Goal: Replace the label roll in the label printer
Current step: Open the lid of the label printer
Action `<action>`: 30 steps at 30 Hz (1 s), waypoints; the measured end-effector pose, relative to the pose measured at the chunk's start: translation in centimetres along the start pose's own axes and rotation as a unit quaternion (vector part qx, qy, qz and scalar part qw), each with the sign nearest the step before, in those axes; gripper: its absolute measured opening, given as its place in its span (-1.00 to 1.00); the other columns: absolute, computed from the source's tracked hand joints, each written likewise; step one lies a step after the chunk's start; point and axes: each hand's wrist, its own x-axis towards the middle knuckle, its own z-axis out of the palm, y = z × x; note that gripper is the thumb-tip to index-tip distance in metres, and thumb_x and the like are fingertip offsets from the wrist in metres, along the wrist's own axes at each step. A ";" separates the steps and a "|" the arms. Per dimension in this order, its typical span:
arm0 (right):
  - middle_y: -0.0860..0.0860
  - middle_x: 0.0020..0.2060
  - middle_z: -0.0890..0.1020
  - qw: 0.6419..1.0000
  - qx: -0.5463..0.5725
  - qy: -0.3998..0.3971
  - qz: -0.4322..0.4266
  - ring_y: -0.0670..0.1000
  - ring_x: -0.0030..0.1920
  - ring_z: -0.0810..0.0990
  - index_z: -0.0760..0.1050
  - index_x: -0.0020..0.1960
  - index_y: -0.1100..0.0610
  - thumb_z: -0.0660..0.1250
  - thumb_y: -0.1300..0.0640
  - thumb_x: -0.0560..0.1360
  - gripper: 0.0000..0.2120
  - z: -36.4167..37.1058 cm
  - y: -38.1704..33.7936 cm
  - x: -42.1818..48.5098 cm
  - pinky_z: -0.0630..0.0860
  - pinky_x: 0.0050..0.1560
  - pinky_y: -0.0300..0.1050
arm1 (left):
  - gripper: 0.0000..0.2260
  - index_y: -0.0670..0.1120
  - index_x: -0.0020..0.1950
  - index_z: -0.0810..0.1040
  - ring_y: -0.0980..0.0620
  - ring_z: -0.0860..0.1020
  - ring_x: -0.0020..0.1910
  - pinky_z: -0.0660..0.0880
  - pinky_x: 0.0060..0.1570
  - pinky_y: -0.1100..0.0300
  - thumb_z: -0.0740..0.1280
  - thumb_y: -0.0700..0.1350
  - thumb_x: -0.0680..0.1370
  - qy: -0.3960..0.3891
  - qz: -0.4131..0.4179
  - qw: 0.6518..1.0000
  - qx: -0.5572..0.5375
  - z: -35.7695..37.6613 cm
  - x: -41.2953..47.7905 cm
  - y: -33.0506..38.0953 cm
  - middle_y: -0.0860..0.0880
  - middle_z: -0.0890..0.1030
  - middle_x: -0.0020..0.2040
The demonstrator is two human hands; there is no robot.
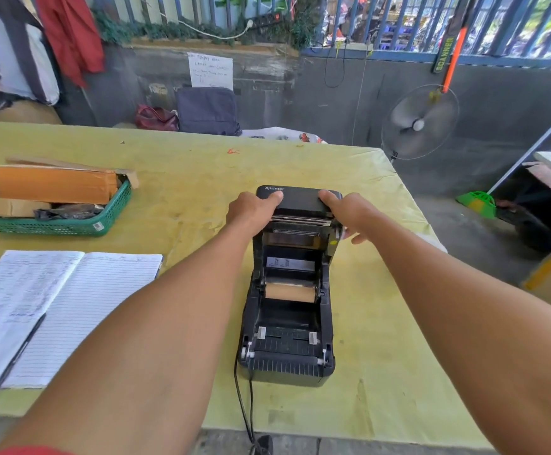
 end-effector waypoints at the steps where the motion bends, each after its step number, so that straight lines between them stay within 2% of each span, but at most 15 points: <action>1: 0.21 0.00 0.66 1.000 -0.003 -0.002 0.001 0.19 -0.05 0.66 0.46 0.18 0.26 0.04 -0.37 0.56 -0.31 -0.1 0.0 0.4 0.62 -0.02 0.11 | -0.44 -0.18 0.11 0.47 -0.13 0.57 -0.02 0.55 -0.04 0.03 0.28 0.32 0.48 -0.014 -0.007 1.000 -0.017 0.0 0.3 -0.1 -0.06 0.52 0.00; 2: 0.21 0.00 0.65 1.000 -0.004 -0.005 0.002 0.20 -0.06 0.67 0.45 0.18 0.26 0.03 -0.37 0.56 -0.30 -0.1 0.0 0.7 0.62 -0.03 0.10 | -0.39 -0.17 0.23 0.46 -0.16 0.56 0.07 0.54 0.06 -0.02 0.29 0.32 0.47 -0.027 -0.016 0.999 -0.038 0.0 0.5 -0.2 -0.07 0.50 0.06; 4: 0.23 -0.01 0.66 1.000 0.001 -0.008 0.006 0.21 -0.08 0.68 0.45 0.16 0.27 0.01 -0.39 0.55 -0.28 0.0 0.0 1.2 0.64 -0.05 0.10 | -0.36 -0.17 0.29 0.45 -0.16 0.54 0.13 0.52 0.15 -0.07 0.31 0.31 0.45 -0.042 -0.027 0.996 -0.073 0.0 0.8 -0.3 -0.07 0.50 0.11; 6: 0.25 -0.02 0.67 1.000 0.008 -0.006 0.011 0.23 -0.08 0.68 0.45 0.17 0.28 0.00 -0.40 0.54 -0.26 0.2 0.0 1.7 0.65 -0.11 0.06 | -0.47 -0.14 0.14 0.53 -0.14 0.57 0.06 0.53 0.12 -0.06 0.31 0.28 0.43 -0.050 -0.029 0.992 -0.111 0.0 0.9 -0.6 -0.07 0.57 0.07; 9: 0.24 0.04 0.65 1.000 0.021 -0.006 0.020 0.24 -0.05 0.66 0.43 0.22 0.27 -0.01 -0.41 0.53 -0.24 0.5 -0.1 1.8 0.63 -0.18 0.00 | -0.64 -0.08 -0.07 0.59 -0.09 0.64 -0.03 0.56 -0.11 0.08 0.32 0.20 0.40 -0.063 -0.041 0.983 -0.167 -0.2 0.9 -1.0 -0.10 0.69 -0.01; 13: 0.25 0.11 0.61 0.999 0.034 -0.012 0.026 0.24 0.01 0.64 0.39 0.31 0.27 -0.04 -0.41 0.55 -0.21 0.6 0.3 1.5 0.63 -0.06 0.06 | -0.55 -0.13 0.01 0.56 -0.10 0.60 -0.02 0.55 0.12 -0.05 0.33 0.24 0.40 -0.043 -0.035 0.988 -0.144 -0.5 0.5 -1.3 -0.05 0.63 -0.03; 16: 0.20 0.14 0.56 0.999 0.047 0.002 0.016 0.22 0.09 0.59 0.36 0.38 0.27 -0.09 -0.39 0.57 -0.21 0.8 0.8 0.5 0.59 0.06 0.14 | -0.51 -0.15 0.03 0.51 -0.10 0.57 -0.01 0.55 0.13 -0.05 0.33 0.28 0.44 -0.032 -0.024 0.991 -0.130 -0.9 -0.1 -1.4 -0.02 0.56 -0.08; 18: 0.19 0.15 0.52 0.998 0.063 0.025 0.010 0.25 0.15 0.57 0.32 0.42 0.29 -0.11 -0.38 0.58 -0.19 1.1 1.3 -0.4 0.55 0.16 0.22 | -0.53 -0.16 -0.05 0.53 -0.07 0.56 -0.13 0.56 -0.01 0.02 0.28 0.27 0.48 -0.022 -0.015 0.991 -0.131 -1.1 -0.8 -1.6 -0.05 0.56 -0.16; 19: 0.20 0.18 0.53 0.996 0.068 0.049 0.007 0.26 0.17 0.56 0.33 0.42 0.30 -0.11 -0.38 0.58 -0.18 1.3 1.7 -0.9 0.53 0.19 0.23 | -0.58 -0.15 -0.16 0.50 -0.06 0.51 -0.25 0.50 -0.18 0.08 0.25 0.23 0.50 -0.005 -0.007 0.992 -0.124 -1.0 -1.2 -1.7 -0.05 0.53 -0.25; 20: 0.22 0.19 0.55 0.995 0.065 0.081 0.004 0.27 0.18 0.55 0.35 0.39 0.30 -0.09 -0.37 0.59 -0.20 1.5 2.3 -1.3 0.51 0.19 0.21 | -0.64 -0.13 -0.27 0.43 -0.05 0.42 -0.35 0.38 -0.33 0.12 0.23 0.14 0.53 0.024 0.002 0.994 -0.111 -1.0 -1.7 -2.0 -0.03 0.46 -0.33; 22: 0.19 0.13 0.58 0.988 0.040 0.147 -0.008 0.25 0.13 0.56 0.41 0.31 0.27 0.00 -0.30 0.61 -0.33 1.9 3.9 -2.5 0.50 0.09 0.11 | -0.75 -0.08 -0.33 0.32 -0.08 0.34 -0.35 0.23 -0.42 0.16 0.18 -0.08 0.54 0.080 0.017 0.995 -0.062 -1.1 -2.8 -3.0 0.00 0.37 -0.38; 24: 0.13 -0.02 0.61 0.988 0.001 0.152 -0.020 0.24 0.04 0.59 0.48 0.19 0.28 0.14 -0.16 0.62 -0.50 2.6 5.8 -3.9 0.50 -0.05 0.05 | -0.85 -0.06 -0.20 0.48 -0.11 0.46 -0.20 0.38 -0.28 0.12 0.19 -0.20 0.54 0.073 0.028 0.997 -0.001 -1.2 -3.7 -4.7 -0.01 0.50 -0.23; 25: 0.15 -0.09 0.65 0.991 -0.023 0.126 -0.027 0.26 -0.01 0.62 0.52 0.13 0.32 0.21 -0.08 0.62 -0.56 3.1 6.7 -4.6 0.53 -0.06 0.06 | -0.83 -0.09 0.00 0.58 -0.14 0.54 -0.06 0.45 -0.14 0.11 0.21 -0.23 0.54 0.052 0.032 0.998 0.030 -1.1 -4.1 -5.7 -0.04 0.58 -0.05; 27: 0.23 -0.06 0.70 0.995 -0.079 0.054 -0.040 0.27 -0.01 0.65 0.56 0.13 0.32 0.30 0.02 0.59 -0.65 4.3 8.3 -5.6 0.59 0.00 0.08 | -0.67 -0.13 0.26 0.55 -0.15 0.55 0.15 0.46 0.00 0.14 0.26 -0.30 0.52 0.004 0.039 0.995 0.089 -0.8 -5.0 -7.6 -0.11 0.57 0.23; 30: 0.20 0.10 0.66 0.990 -0.130 -0.022 -0.050 0.21 0.08 0.64 0.49 0.31 0.19 0.41 0.05 0.54 -0.60 6.5 10.3 -6.5 0.55 0.08 0.02 | -0.60 -0.12 0.32 0.51 -0.14 0.55 0.17 0.45 0.03 0.16 0.29 -0.35 0.49 -0.068 0.078 0.983 0.150 0.3 -5.8 -9.7 -0.15 0.56 0.26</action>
